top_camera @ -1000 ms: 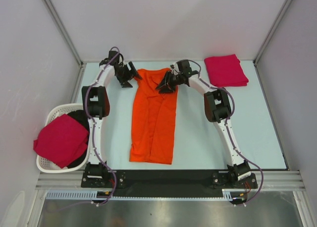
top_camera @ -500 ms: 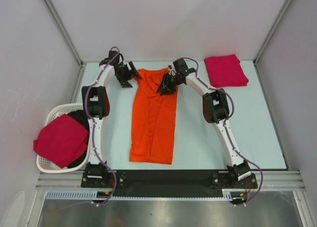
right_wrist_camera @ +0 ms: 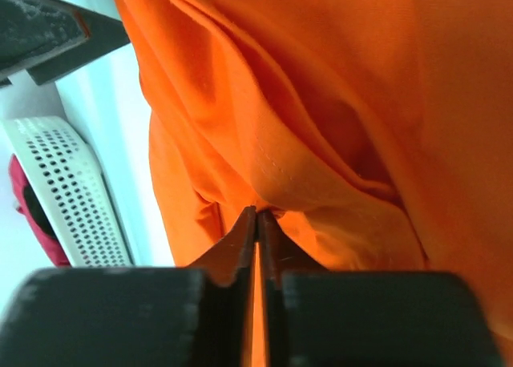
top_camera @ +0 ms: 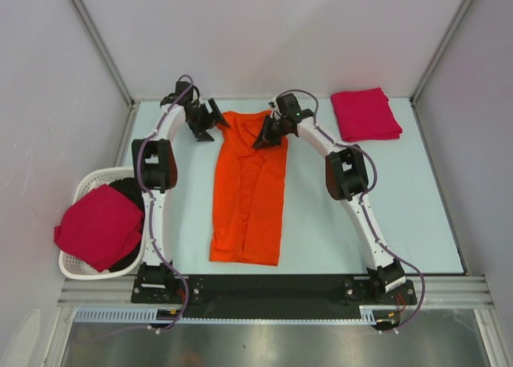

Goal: Fold and stack the t-shirts
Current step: Rotate the tshirt 90 degrees

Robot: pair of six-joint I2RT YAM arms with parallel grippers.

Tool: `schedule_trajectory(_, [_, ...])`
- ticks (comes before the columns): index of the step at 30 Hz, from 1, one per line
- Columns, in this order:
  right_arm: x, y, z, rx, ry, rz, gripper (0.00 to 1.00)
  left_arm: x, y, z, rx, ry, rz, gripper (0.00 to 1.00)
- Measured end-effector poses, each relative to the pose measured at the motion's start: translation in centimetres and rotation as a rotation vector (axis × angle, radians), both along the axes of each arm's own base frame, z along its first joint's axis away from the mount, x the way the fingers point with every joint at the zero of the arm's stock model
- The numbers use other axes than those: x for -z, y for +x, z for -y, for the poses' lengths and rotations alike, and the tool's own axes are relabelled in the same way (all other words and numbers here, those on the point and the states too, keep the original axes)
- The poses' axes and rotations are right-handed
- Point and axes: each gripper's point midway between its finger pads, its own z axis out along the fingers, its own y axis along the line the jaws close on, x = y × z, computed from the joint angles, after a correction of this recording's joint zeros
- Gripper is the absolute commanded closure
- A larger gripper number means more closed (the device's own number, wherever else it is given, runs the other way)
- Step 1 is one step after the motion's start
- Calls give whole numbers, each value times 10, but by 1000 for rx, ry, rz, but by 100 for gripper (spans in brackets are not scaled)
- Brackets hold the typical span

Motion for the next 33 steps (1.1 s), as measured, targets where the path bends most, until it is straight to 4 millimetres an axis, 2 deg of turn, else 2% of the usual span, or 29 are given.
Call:
schedule_trajectory(10, [4, -3, -3, -11, -3, 0, 100, -10, 3, 3, 8, -22, 27, 32])
schedule_trajectory(11, [4, -4, -3, -16, -6, 4, 100, -10, 4, 4, 8, -23, 30, 43])
schedule_trajectory(13, [4, -8, 0, -24, -15, 3, 100, -14, 6, 5, 7, -30, 40, 58])
schedule_trajectory(14, [3, -10, 2, -27, -21, 3, 100, -17, 8, 6, 3, -38, 46, 75])
schedule_trajectory(16, [-2, -15, 5, -33, -29, 8, 100, -23, 12, 8, 2, -58, 64, 94])
schedule_trajectory(17, [-5, -16, 6, -34, -31, 13, 100, -25, 14, 10, -1, -68, 71, 100])
schedule_trajectory(23, [-52, -8, 4, -36, 6, 124, 100, -40, 21, 24, 22, -150, 115, 100])
schedule_trajectory(25, [-62, -6, 2, -36, 19, 152, 100, -44, 22, 27, 29, -171, 121, 100])
schedule_trajectory(29, [-60, -8, 3, -40, 15, 146, 100, -43, 23, 38, 39, -210, 119, 100])
schedule_trajectory(33, [-53, -11, 5, -53, 1, 143, 100, -25, 20, 54, 53, -252, 75, 100])
